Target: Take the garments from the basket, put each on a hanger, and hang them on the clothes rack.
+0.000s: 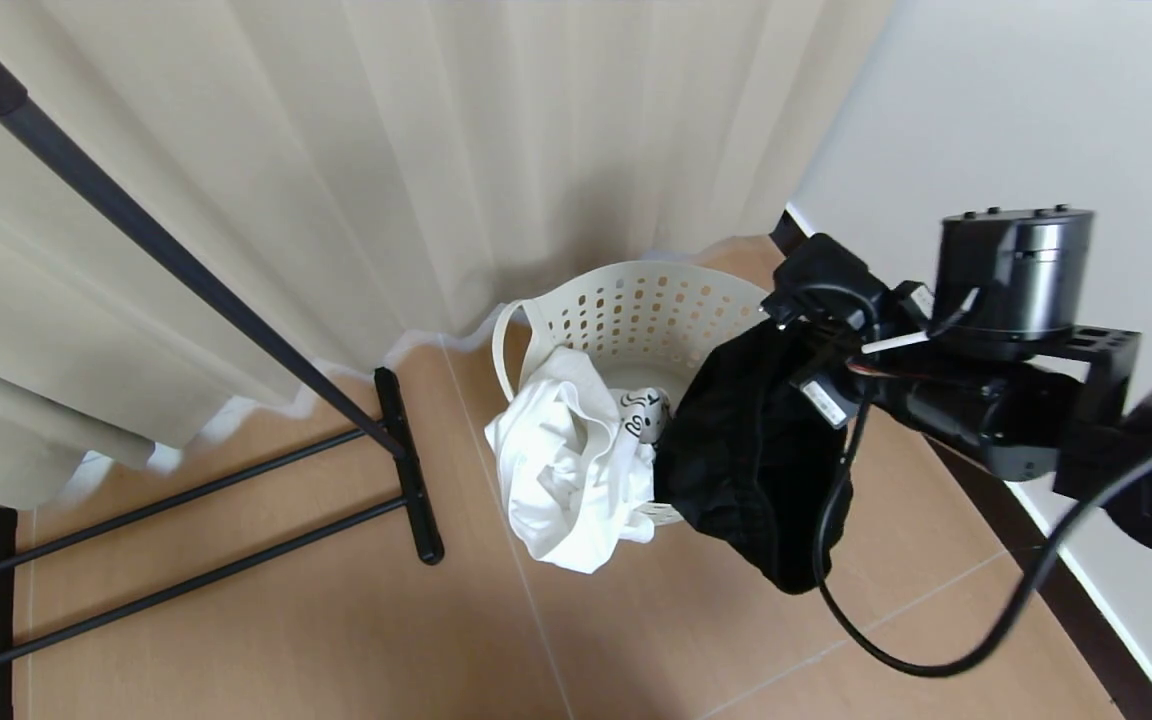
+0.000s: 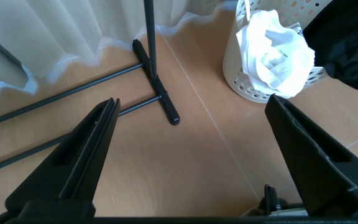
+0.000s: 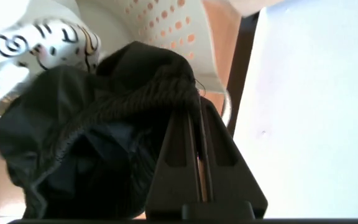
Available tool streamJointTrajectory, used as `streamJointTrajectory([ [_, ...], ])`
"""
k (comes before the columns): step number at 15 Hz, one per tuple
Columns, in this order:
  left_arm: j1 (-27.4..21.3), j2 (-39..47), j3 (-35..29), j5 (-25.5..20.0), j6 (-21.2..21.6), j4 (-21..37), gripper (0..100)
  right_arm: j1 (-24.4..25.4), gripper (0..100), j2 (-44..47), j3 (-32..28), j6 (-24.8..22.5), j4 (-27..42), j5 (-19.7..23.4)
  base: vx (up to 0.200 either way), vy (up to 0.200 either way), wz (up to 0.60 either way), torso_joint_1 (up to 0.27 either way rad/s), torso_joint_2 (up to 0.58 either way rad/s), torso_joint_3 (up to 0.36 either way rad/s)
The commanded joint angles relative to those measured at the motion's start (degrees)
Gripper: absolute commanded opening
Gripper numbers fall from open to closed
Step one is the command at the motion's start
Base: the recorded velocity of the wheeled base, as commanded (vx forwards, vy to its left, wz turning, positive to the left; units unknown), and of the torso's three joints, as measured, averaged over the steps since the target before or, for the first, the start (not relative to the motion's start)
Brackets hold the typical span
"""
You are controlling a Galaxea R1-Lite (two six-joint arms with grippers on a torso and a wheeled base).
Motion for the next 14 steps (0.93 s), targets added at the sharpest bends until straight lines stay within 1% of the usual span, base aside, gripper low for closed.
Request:
streamJointTrajectory([
  [1, 0.0, 0.0, 0.0, 0.0, -0.1, 0.1, 100, 3.6, 0, -13.5, 7.3, 0.5, -0.3, 0.3, 0.0, 0.0, 0.0, 0.0, 0.0, 0.0],
  [2, 0.0, 0.0, 0.0, 0.0, 0.0, 0.1, 100, 4.1, 0, -16.1, 10.3, 2.6, -0.5, 0.4, 0.0, 0.0, 0.0, 0.0, 0.0, 0.0],
  [3, 0.0, 0.0, 0.0, 0.0, 0.1, 0.1, 100, 5.5, 0, -18.1, 13.0, 6.9, -0.4, 0.9, 0.0, 0.0, 0.0, 0.0, 0.0, 0.0],
  [4, 0.0, 0.0, 0.0, -0.1, 0.2, 0.2, 100, 7.3, 0, -19.3, 14.9, 10.7, 0.1, 2.3, 0.0, 0.0, 0.0, 0.0, 0.0, 0.0],
  [7, 0.0, 0.0, 0.0, -0.2, 0.2, 0.2, 100, 7.2, 0, -19.5, 14.6, 11.0, -0.3, 5.2, 0.0, 0.0, 0.0, 0.0, 0.0, 0.0],
  [9, 0.0, 0.0, 0.0, -0.1, 0.2, 0.2, 100, 6.9, 0, -19.1, 14.8, 11.0, -0.3, 5.4, 0.0, 0.0, 0.0, 0.0, 0.0, 0.0],
  [11, 0.0, 0.0, 0.0, -0.1, 0.2, 0.2, 100, 5.4, 0, -18.5, 14.5, 11.0, -0.3, 5.4, 0.0, 0.0, 0.0, 0.0, 0.0, 0.0],
  [14, 0.0, 0.0, 0.0, -0.2, 0.2, 0.2, 100, 4.9, 0, -18.3, 14.3, 11.0, -0.2, 5.4, 0.0, 0.0, 0.0, 0.002, 0.0, 0.118],
])
